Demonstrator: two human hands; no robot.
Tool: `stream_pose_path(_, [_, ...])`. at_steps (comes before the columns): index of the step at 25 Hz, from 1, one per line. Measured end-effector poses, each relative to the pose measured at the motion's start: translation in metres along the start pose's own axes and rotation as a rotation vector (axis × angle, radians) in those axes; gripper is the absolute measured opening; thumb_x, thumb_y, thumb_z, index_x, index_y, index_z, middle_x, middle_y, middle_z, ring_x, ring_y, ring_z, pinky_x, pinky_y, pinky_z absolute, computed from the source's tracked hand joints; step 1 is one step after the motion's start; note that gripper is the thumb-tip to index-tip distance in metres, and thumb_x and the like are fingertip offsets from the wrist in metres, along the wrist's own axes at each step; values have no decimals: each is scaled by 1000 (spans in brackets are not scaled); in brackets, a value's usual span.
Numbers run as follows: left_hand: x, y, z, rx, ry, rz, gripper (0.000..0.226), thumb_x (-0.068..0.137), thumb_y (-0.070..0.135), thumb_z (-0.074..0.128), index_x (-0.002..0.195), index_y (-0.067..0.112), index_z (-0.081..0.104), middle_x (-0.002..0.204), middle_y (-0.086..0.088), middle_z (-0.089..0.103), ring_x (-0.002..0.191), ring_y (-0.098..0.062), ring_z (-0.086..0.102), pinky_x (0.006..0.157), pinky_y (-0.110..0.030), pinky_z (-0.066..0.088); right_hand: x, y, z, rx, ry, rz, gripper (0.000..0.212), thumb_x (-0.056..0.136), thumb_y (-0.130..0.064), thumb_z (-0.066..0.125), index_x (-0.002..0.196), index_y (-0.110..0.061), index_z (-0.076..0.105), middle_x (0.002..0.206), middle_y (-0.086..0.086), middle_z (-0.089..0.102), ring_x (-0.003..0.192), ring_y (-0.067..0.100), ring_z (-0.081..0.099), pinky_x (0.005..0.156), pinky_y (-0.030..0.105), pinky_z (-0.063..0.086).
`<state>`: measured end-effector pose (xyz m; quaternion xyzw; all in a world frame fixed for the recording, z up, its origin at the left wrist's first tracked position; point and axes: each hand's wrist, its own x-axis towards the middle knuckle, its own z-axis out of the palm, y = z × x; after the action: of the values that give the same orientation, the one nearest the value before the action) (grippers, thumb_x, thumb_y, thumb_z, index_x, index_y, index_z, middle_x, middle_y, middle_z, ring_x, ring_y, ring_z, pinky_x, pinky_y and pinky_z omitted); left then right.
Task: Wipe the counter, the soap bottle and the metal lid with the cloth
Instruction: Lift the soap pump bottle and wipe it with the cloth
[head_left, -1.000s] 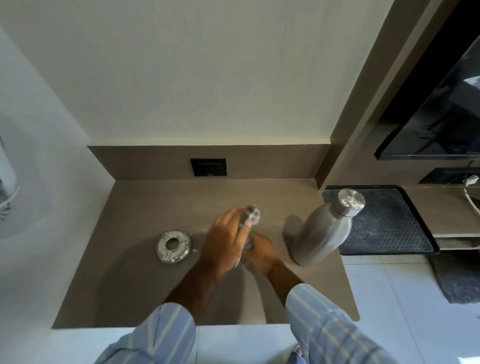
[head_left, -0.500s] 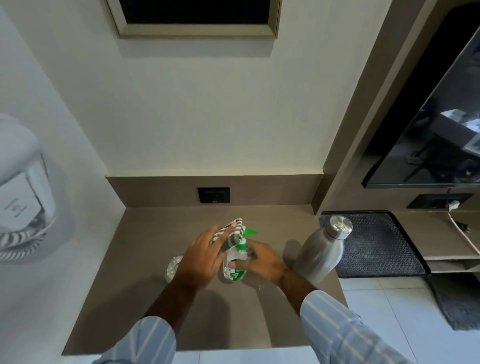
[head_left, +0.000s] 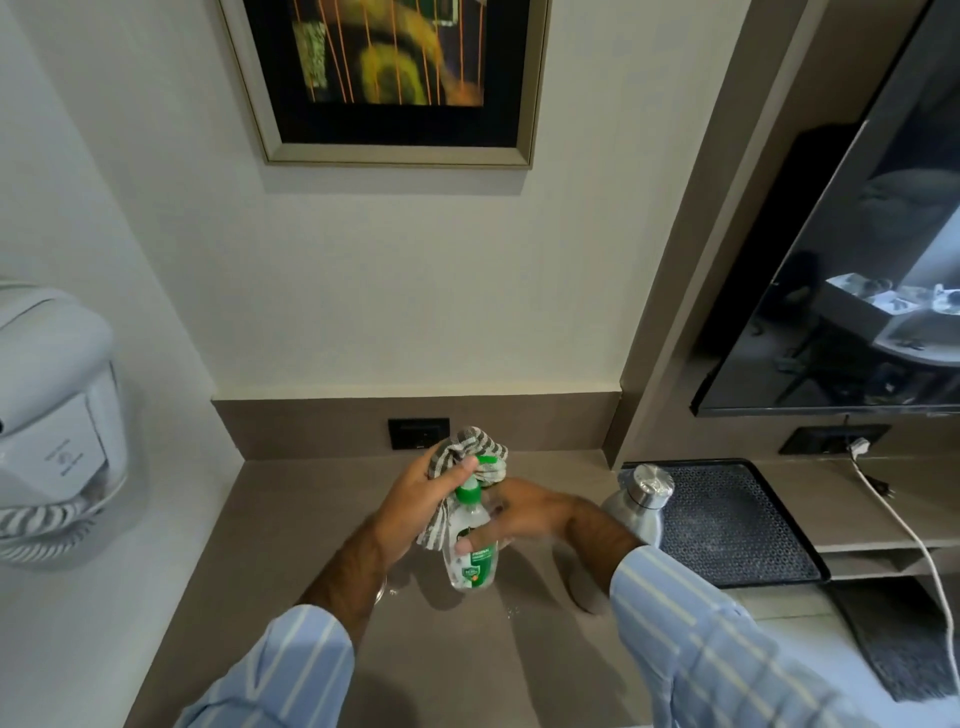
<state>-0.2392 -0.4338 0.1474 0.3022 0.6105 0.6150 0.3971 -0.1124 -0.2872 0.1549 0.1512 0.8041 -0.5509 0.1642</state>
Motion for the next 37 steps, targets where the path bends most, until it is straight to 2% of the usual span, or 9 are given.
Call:
stream_pose_path(5, [10,25,8,-225,397,30,39,94,42,71,124,18,68,111,-13,80,95,-38,79,81,-53,65,0,-7,10,363,251,-87,52,77,-32,88,123,-17,68,116,6,77,99,17,77,85,29,62])
stream_pose_path(10, [12,32,14,-225,556,53,41,95,44,69,128,21,66,114,-8,80,99,-34,78,86,-51,65,13,-8,49,102,527,-116,75,65,-28,82,133,-25,51,111,-8,68,95,10,68,82,30,59])
stream_pose_path(16, [3,20,1,-36,148,26,60,80,61,76,122,18,67,105,-9,80,93,-31,78,84,-46,63,7,-21,31,603,69,-117,27,59,-13,58,84,-13,71,72,8,69,64,15,70,60,34,61])
stream_pose_path(21, [2,34,-11,-253,-29,9,48,80,44,85,107,6,73,83,-16,76,60,-27,74,50,-30,60,-3,-13,21,1073,-326,-175,60,77,-5,40,135,5,49,123,35,59,92,33,74,56,22,59])
stream_pose_path(25, [12,43,6,-95,337,14,25,81,45,81,93,23,77,90,-17,81,74,-36,80,68,-47,66,10,-18,31,522,369,-181,66,83,-25,77,141,-13,48,122,12,70,92,19,76,71,36,66])
stream_pose_path(28, [13,48,23,-97,556,42,32,84,41,81,102,16,72,90,-14,82,78,-34,81,70,-49,67,13,-30,39,63,714,-282,80,65,-32,83,134,-26,44,111,-12,64,93,4,68,74,16,59])
stream_pose_path(30, [11,51,27,-96,438,49,31,82,38,84,103,17,75,95,-13,82,86,-36,80,77,-51,66,16,-35,37,128,639,-274,81,61,-23,83,132,-19,45,103,-7,65,83,2,66,63,13,52])
stream_pose_path(33, [6,55,16,-88,156,62,28,79,37,85,102,23,77,96,-10,81,91,-38,78,84,-49,64,4,-33,23,565,115,-329,79,70,6,62,141,-16,35,94,17,55,65,14,58,48,24,44])
stream_pose_path(37, [9,61,4,90,-110,102,30,74,34,89,101,27,78,98,-8,83,89,-27,80,77,-36,65,-20,-31,13,1149,-224,-240,72,57,5,53,127,-3,42,102,21,48,80,27,58,45,20,46])
